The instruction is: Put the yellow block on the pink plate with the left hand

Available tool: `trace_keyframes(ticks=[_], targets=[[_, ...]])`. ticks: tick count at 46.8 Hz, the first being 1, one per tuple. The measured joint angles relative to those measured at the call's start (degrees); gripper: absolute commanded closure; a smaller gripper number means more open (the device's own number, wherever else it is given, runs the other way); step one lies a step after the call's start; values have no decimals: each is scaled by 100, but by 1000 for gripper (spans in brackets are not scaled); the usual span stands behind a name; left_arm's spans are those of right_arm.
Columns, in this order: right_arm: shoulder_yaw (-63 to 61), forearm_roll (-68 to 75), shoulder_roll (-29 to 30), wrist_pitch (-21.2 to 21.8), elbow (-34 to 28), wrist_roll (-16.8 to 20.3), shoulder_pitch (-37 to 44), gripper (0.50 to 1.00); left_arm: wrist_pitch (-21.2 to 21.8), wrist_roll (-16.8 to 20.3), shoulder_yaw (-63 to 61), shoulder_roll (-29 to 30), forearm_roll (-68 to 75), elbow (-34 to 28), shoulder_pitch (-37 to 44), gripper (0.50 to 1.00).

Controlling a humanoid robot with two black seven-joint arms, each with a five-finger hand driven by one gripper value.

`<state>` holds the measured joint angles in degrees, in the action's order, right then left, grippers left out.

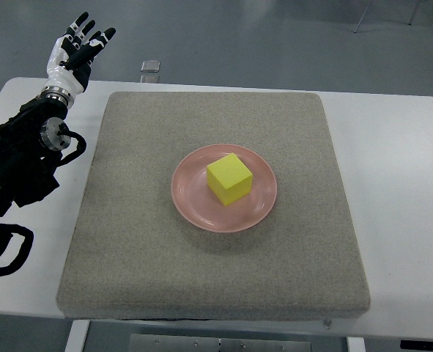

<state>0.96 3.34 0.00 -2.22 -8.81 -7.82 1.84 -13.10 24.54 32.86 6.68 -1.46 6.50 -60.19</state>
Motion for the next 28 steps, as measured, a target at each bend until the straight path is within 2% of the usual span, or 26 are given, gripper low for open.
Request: trace_keyframes(ticks=[11, 14, 28], targets=[[1, 0, 0, -2, 0, 0, 1, 576, 0, -10, -18, 0, -490, 0, -3, 534], [0, 0, 0, -2, 0, 0, -2, 576, 0, -10, -23, -7, -505, 0, 1, 508], [0, 0, 0, -1, 1, 0, 0, 576, 44, -11, -51, -9, -500, -8, 40, 508]])
